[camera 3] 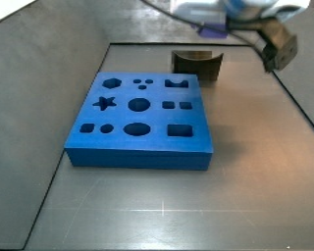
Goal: Pick up the 3 prong object. Move up. Rotate the 3 prong object. Place the 3 prong object on the fixture. Regrasp the 3 prong object. Move to above the board. Insert the 3 prong object.
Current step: Move to above the board.
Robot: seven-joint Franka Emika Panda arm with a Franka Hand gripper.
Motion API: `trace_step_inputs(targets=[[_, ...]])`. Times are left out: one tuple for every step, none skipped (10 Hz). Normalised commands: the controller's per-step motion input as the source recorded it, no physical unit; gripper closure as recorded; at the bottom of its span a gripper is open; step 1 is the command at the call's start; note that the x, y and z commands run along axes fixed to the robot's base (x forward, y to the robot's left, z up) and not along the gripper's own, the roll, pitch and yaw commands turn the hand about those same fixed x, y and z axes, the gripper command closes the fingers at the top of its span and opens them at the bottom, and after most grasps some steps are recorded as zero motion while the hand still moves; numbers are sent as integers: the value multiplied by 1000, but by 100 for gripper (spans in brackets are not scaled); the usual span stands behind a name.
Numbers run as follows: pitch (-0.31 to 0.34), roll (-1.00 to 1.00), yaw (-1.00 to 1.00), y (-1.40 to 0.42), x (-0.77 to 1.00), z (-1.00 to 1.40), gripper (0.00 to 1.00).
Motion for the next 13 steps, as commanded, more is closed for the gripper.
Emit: trace_step_inputs(targets=[[123, -28, 72, -52, 56, 1000, 100], [123, -31, 79, -50, 56, 1000, 100], [120, -26, 89, -47, 54, 1000, 100], [108, -27, 96, -46, 52, 1000, 100], [96, -27, 100, -44, 51, 1000, 100], [81, -34, 101, -41, 45, 1000, 100], [72, -41, 97, -36, 39, 1000, 100], [66, -43, 92, -33, 37, 1000, 100], [54, -43, 83, -28, 26, 1000, 100], [43, -47, 79, -23, 18, 1000, 100], [40, -50, 67, -17, 10, 813, 100], [44, -48, 57, -10, 5, 671, 100], [48, -50, 48, -8, 3, 477, 100]])
